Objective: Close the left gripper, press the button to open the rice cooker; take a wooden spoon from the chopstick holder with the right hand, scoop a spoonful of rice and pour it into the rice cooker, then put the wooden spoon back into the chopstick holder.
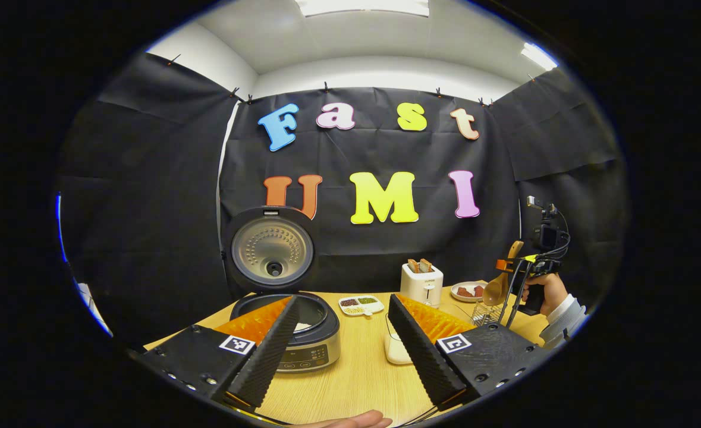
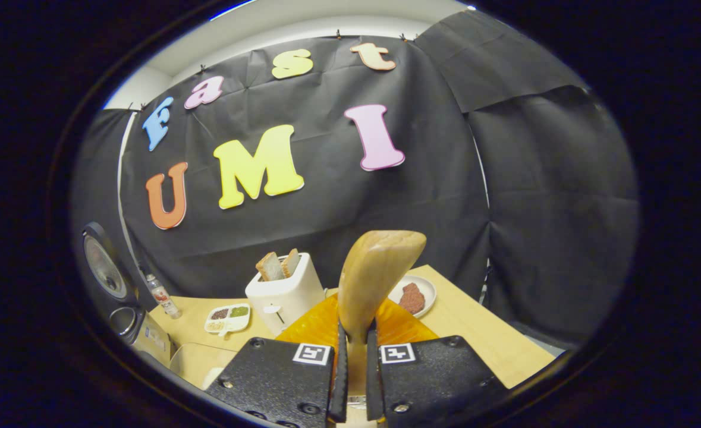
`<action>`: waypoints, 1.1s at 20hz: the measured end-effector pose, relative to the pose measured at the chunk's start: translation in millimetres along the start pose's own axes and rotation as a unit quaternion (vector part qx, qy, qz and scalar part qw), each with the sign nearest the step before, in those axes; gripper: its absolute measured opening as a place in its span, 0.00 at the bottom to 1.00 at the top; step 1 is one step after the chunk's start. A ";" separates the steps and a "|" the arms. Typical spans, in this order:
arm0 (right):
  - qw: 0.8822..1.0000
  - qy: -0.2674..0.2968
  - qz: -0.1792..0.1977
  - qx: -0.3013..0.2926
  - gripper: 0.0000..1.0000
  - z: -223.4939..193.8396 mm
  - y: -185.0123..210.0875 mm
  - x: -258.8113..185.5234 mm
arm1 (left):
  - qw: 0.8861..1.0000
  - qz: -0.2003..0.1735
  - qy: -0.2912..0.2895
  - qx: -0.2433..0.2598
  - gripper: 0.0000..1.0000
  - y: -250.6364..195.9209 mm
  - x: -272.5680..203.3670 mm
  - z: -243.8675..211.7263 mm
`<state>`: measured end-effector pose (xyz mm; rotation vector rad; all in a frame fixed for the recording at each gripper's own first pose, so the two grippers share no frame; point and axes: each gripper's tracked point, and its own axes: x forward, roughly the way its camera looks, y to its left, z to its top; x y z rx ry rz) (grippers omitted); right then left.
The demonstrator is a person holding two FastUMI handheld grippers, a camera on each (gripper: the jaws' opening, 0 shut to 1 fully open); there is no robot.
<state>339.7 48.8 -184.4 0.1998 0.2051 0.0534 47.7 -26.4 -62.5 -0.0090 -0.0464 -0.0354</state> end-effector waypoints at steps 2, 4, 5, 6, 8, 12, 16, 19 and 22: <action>1.000 0.009 -0.001 0.005 0.22 -4.9 -4.0 6.7 | 1.000 -0.002 -0.001 -0.002 0.96 -4.6 -2.5 3.1; 1.000 0.012 -0.014 -0.004 0.40 -4.0 -11.1 8.8 | 1.000 -0.008 -0.001 -0.007 0.95 -10.7 -3.5 0.8; 0.999 0.006 -0.029 -0.015 0.54 0.0 -15.9 6.1 | 1.000 -0.008 0.001 -0.007 0.96 -9.2 -3.3 -0.1; 0.999 -0.004 -0.039 -0.025 0.65 6.6 -18.4 3.1 | 1.000 -0.006 0.003 -0.006 1.00 -7.6 -3.3 -1.3; 0.998 -0.020 -0.048 -0.036 0.88 22.6 -16.8 -5.9 | 1.000 -0.001 0.005 -0.008 0.96 -2.9 -3.4 -0.9; 0.996 -0.043 -0.052 -0.051 1.00 50.7 -5.5 -36.2 | 1.000 0.004 0.007 -0.020 0.96 10.5 -2.4 1.7; 0.997 -0.059 -0.025 -0.040 1.00 72.2 21.0 -86.6 | 0.999 0.014 0.012 -0.028 0.96 25.9 -0.9 5.4; 0.997 -0.061 -0.019 -0.053 1.00 80.9 30.8 -122.5 | 0.999 0.019 0.010 -0.025 0.96 37.9 1.4 16.8; 0.996 -0.071 0.000 -0.061 1.00 91.9 47.1 -161.8 | 0.999 0.030 0.007 -0.021 0.96 55.4 9.9 31.0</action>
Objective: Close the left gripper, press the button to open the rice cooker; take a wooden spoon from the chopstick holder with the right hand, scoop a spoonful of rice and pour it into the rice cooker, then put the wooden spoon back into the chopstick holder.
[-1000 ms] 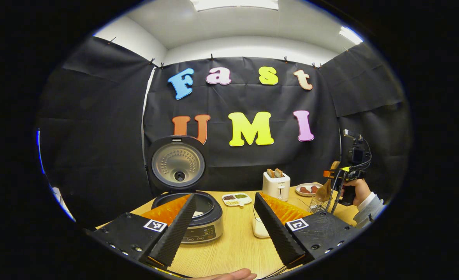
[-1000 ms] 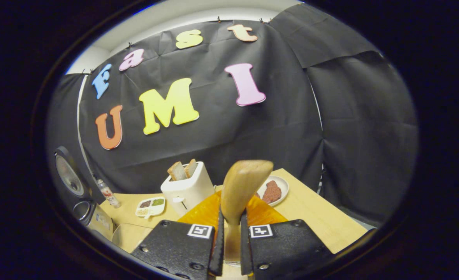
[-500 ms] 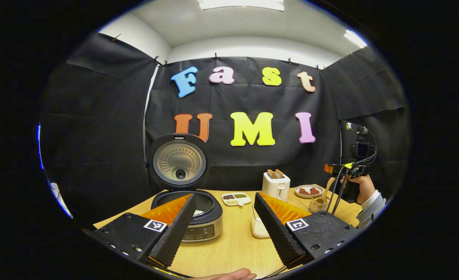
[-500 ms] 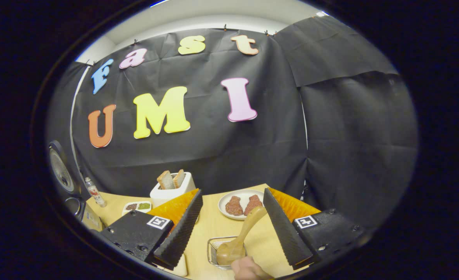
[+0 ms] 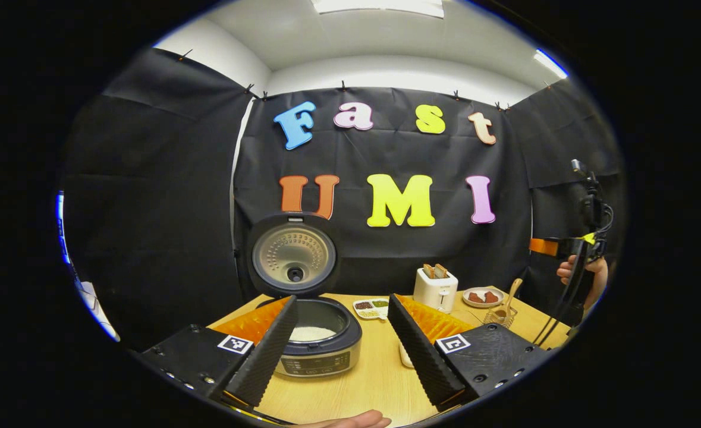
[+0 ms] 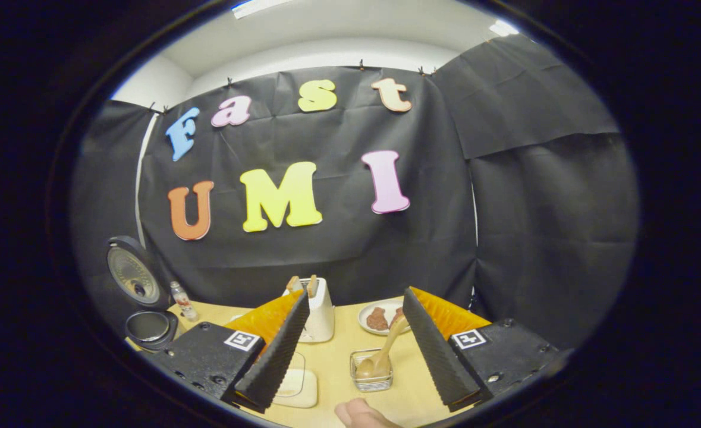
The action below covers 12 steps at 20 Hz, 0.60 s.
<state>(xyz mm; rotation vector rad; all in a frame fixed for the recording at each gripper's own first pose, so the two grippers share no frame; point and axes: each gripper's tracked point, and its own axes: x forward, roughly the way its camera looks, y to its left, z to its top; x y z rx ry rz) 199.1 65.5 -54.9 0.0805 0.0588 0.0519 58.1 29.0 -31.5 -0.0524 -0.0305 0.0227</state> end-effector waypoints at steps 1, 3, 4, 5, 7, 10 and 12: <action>1.000 -0.005 0.005 0.000 1.00 2.9 2.7 -10.4 | 1.000 0.006 0.000 0.001 0.96 8.3 4.0 5.6; 1.000 -0.007 0.005 -0.001 0.96 5.6 1.6 -31.4 | 1.000 0.018 0.001 -0.003 0.96 22.2 12.7 17.4; 1.000 -0.010 0.005 0.003 0.96 6.7 1.3 -42.2 | 1.000 0.020 0.002 -0.009 0.96 27.3 16.7 23.9; 1.000 -0.013 0.011 0.006 0.96 8.2 4.7 -50.6 | 1.000 0.020 0.001 -0.015 0.96 31.0 20.4 33.1; 1.000 -0.018 0.025 -0.002 0.96 8.2 10.8 -64.9 | 1.000 0.019 0.001 -0.020 0.96 36.4 29.9 49.0; 0.999 -0.025 0.037 -0.015 0.96 11.3 9.8 -81.0 | 1.000 0.025 -0.009 -0.003 0.95 49.8 51.3 75.7; 0.999 -0.030 0.043 -0.014 0.96 11.8 9.4 -89.8 | 1.000 0.023 -0.007 -0.007 0.95 53.8 66.2 87.6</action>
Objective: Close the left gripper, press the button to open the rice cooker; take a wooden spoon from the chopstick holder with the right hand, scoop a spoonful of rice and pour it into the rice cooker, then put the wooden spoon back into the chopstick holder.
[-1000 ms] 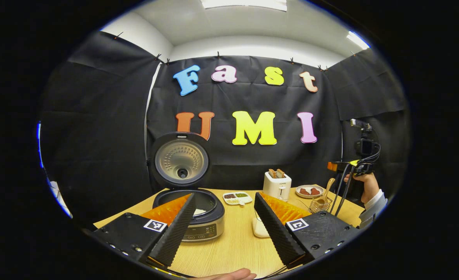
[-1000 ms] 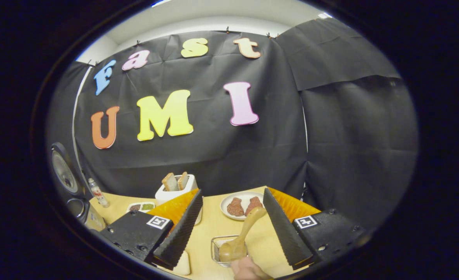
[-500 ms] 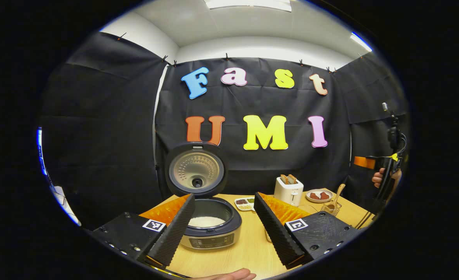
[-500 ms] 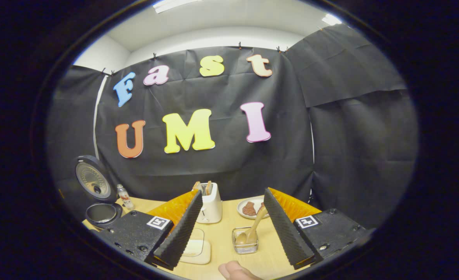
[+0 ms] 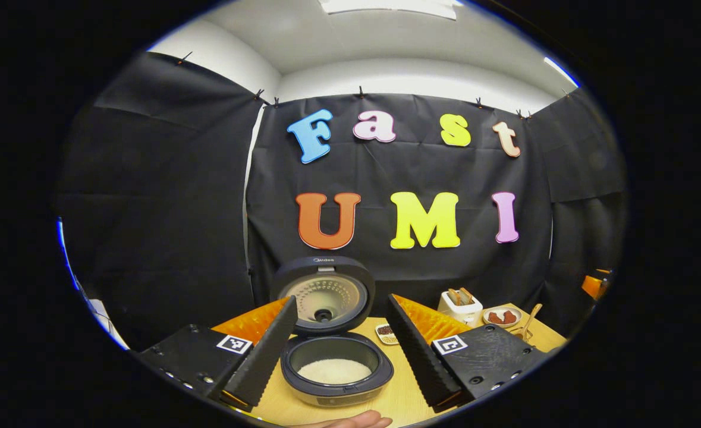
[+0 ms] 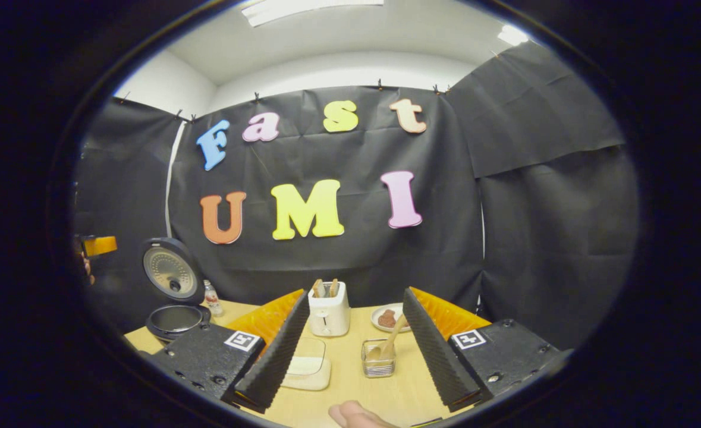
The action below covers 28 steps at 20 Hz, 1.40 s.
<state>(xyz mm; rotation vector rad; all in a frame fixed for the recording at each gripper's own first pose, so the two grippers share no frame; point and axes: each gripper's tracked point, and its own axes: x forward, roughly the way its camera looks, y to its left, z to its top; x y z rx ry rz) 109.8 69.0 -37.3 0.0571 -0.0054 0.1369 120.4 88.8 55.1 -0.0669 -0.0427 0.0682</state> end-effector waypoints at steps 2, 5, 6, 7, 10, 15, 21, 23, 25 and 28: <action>1.000 0.001 0.013 0.004 1.00 -1.8 4.7 -9.6 | 1.000 -0.005 0.001 -0.014 0.95 1.5 16.5 11.3; 0.999 -0.011 0.042 -0.004 0.96 0.2 11.1 -16.2 | 0.999 -0.019 0.016 -0.047 0.95 -1.8 45.2 19.8; 0.998 -0.021 0.049 -0.011 0.98 5.3 12.5 -17.2 | 0.998 -0.022 0.023 -0.062 0.95 1.6 53.9 19.6; 0.998 -0.030 0.050 -0.016 1.00 6.7 8.0 -18.2 | 0.997 -0.026 0.023 -0.073 0.94 0.1 64.5 24.9; 0.998 -0.036 0.057 -0.009 1.00 5.6 5.6 -23.9 | 0.997 -0.001 0.019 -0.074 0.94 16.3 108.0 35.7; 0.998 -0.031 0.058 -0.006 1.00 -1.6 -7.0 -34.2 | 0.994 0.035 0.060 -0.090 0.94 34.8 171.3 15.3; 0.997 -0.027 0.073 -0.005 1.00 -10.6 -6.7 -36.5 | 0.988 0.066 0.096 -0.100 0.94 46.4 223.3 -15.2; 0.996 -0.017 0.093 -0.001 1.00 -17.2 0.5 -36.2 | 0.988 0.091 0.102 -0.075 0.95 63.6 234.1 -21.1; 0.993 -0.002 0.119 0.011 1.00 -24.6 11.7 -38.3 | 0.985 0.110 0.112 -0.066 0.95 70.4 240.5 -27.1; 0.993 0.001 0.113 0.012 1.00 -25.1 4.5 -35.2 | 0.984 0.125 0.123 -0.041 0.97 76.2 237.7 -37.5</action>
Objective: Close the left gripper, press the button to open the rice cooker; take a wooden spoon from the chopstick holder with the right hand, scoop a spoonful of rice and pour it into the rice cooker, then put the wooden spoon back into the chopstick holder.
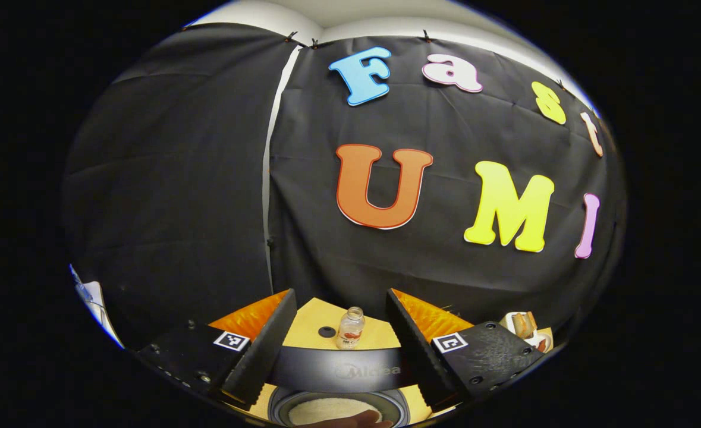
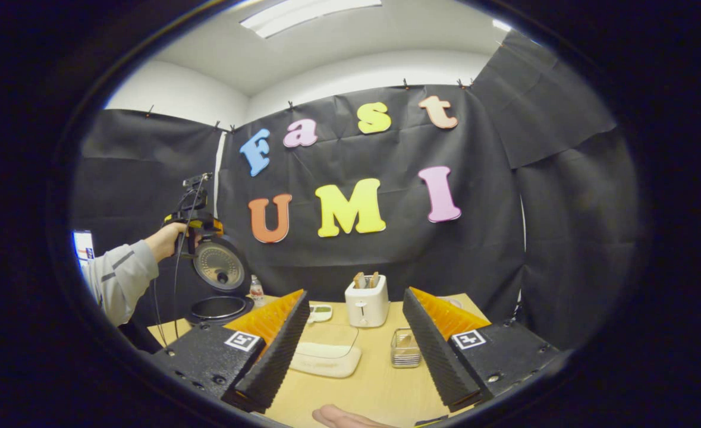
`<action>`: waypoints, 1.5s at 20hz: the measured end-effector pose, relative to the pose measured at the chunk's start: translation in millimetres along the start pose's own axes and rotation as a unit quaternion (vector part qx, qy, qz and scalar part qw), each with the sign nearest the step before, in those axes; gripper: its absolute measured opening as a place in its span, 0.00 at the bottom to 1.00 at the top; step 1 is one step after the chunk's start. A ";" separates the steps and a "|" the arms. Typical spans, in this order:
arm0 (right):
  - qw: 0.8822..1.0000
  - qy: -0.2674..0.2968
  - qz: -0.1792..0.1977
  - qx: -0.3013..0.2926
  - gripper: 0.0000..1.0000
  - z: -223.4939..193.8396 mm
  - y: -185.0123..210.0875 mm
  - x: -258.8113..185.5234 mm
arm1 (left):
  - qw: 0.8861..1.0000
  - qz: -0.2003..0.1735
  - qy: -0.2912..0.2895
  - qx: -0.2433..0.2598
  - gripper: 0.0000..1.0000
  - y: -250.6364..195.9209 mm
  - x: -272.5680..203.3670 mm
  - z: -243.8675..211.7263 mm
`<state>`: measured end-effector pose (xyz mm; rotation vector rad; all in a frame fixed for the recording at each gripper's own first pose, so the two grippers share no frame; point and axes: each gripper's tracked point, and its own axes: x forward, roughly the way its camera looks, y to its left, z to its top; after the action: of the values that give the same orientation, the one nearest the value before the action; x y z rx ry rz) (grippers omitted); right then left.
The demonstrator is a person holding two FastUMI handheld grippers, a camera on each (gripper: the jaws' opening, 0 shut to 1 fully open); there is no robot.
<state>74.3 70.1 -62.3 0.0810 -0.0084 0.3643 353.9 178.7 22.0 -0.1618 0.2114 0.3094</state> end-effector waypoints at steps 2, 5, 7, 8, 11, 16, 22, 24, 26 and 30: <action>1.000 -0.002 -0.006 0.000 0.96 1.0 0.2 0.1 | 1.000 0.002 0.010 -0.001 0.97 -1.3 -6.3 -3.0; 1.000 -0.001 -0.002 0.003 0.96 0.7 8.2 -5.8 | 1.000 -0.003 0.016 0.009 0.97 -4.0 -21.2 -11.5; 1.000 0.003 0.009 0.010 1.00 -0.7 17.9 -11.7 | 1.000 -0.011 0.016 0.011 0.97 -6.6 -33.5 -19.3; 1.000 0.006 0.015 0.014 1.00 -1.4 22.1 -14.4 | 1.000 -0.017 0.017 0.014 0.97 -8.7 -38.0 -26.1; 0.999 0.017 0.021 0.030 1.00 -5.8 31.2 -20.0 | 0.998 -0.031 0.045 0.021 0.96 -16.3 -55.5 -60.9; 0.999 0.029 0.025 0.028 0.96 -12.6 44.2 -35.2 | 0.995 -0.042 0.081 0.049 0.96 -21.0 -80.8 -119.6; 0.998 0.030 0.034 0.031 1.00 -23.4 56.6 -54.6 | 0.992 -0.046 0.113 0.044 0.97 -18.5 -99.7 -165.6; 0.999 0.029 0.030 0.032 1.00 -23.4 58.1 -61.6 | 0.992 -0.038 0.116 0.044 0.97 -15.4 -104.3 -170.2; 0.999 0.026 0.024 0.028 1.00 -23.7 58.7 -65.8 | 0.991 -0.033 0.120 0.046 0.97 -13.8 -109.9 -172.8; 0.999 0.027 0.024 0.029 0.96 -28.2 63.8 -70.7 | 0.989 -0.036 0.135 0.050 0.98 -13.6 -122.4 -187.5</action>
<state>-14.7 106.7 -87.1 0.1284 0.0543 0.4141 210.4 95.5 -129.1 -0.1122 0.4882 0.2030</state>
